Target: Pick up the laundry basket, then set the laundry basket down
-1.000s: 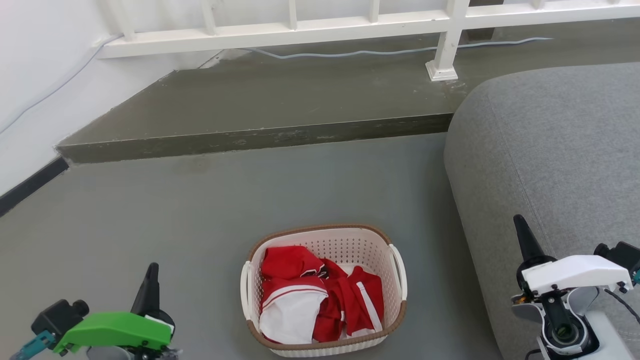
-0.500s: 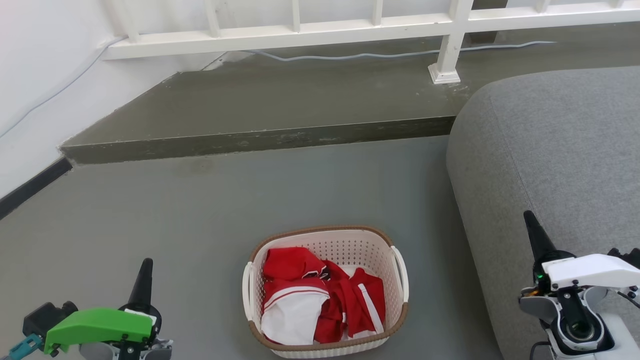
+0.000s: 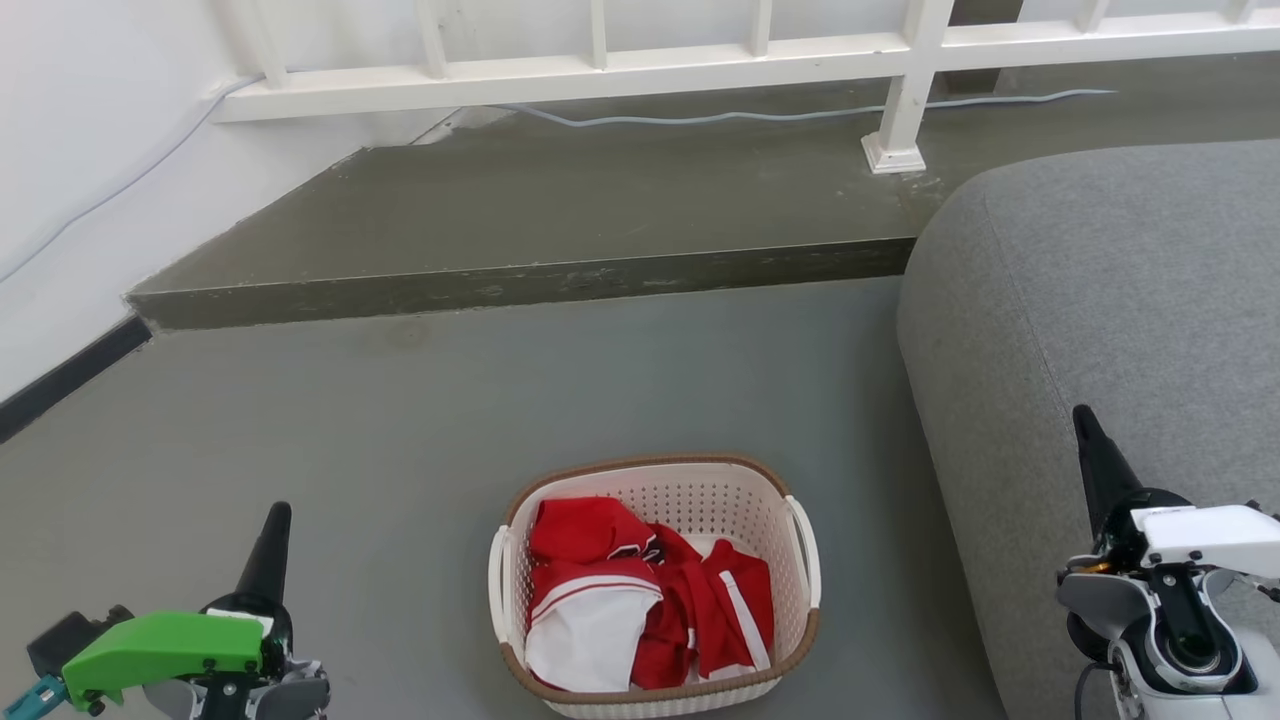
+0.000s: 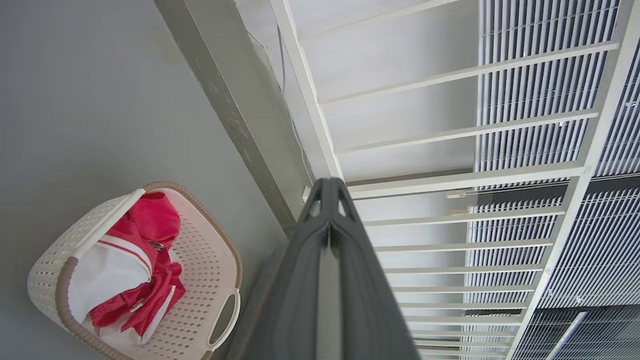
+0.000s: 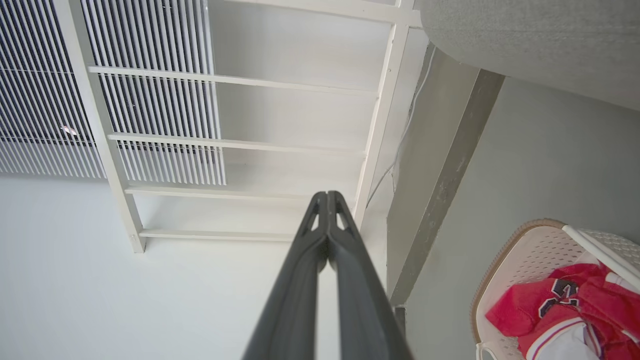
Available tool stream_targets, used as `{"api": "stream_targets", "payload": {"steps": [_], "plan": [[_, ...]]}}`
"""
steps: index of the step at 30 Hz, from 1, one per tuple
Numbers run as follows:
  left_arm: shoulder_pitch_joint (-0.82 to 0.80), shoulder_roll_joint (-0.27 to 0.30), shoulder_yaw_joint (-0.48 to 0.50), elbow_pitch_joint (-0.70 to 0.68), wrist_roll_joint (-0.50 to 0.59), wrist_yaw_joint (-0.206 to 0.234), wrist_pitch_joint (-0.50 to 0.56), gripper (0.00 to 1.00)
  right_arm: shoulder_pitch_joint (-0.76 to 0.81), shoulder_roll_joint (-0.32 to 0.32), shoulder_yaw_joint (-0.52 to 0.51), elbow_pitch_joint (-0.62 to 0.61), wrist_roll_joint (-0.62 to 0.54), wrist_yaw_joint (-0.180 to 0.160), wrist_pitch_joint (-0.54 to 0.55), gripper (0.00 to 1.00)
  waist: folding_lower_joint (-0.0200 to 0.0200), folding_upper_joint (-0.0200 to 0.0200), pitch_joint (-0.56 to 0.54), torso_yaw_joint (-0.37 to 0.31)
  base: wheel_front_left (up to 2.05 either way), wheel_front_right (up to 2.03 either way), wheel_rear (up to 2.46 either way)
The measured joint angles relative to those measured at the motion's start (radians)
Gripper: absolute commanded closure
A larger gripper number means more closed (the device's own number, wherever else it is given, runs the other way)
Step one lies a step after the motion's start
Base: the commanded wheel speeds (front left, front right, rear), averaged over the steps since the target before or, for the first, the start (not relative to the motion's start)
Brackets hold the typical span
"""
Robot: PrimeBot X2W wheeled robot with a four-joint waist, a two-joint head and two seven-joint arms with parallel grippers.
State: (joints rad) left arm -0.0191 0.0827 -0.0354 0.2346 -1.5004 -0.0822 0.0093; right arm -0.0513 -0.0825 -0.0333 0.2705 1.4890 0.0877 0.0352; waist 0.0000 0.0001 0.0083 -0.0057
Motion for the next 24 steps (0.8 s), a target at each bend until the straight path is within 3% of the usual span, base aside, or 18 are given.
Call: {"api": "stream_targets", "payload": {"steps": [12,24], "plan": [[-0.014,0.001,0.03,0.018,-0.166,-0.032,0.034,1.0,-0.002,0.014,-0.053,0.001,0.143,0.027,0.036,1.0,0.0,0.0,-0.005,0.006,0.0,0.0,0.0],[-0.023,0.001,0.031,0.026,-0.17,-0.032,0.034,1.0,-0.003,0.016,-0.057,0.005,0.149,0.027,0.036,1.0,0.0,0.0,-0.005,0.006,0.0,0.0,0.0]]}}
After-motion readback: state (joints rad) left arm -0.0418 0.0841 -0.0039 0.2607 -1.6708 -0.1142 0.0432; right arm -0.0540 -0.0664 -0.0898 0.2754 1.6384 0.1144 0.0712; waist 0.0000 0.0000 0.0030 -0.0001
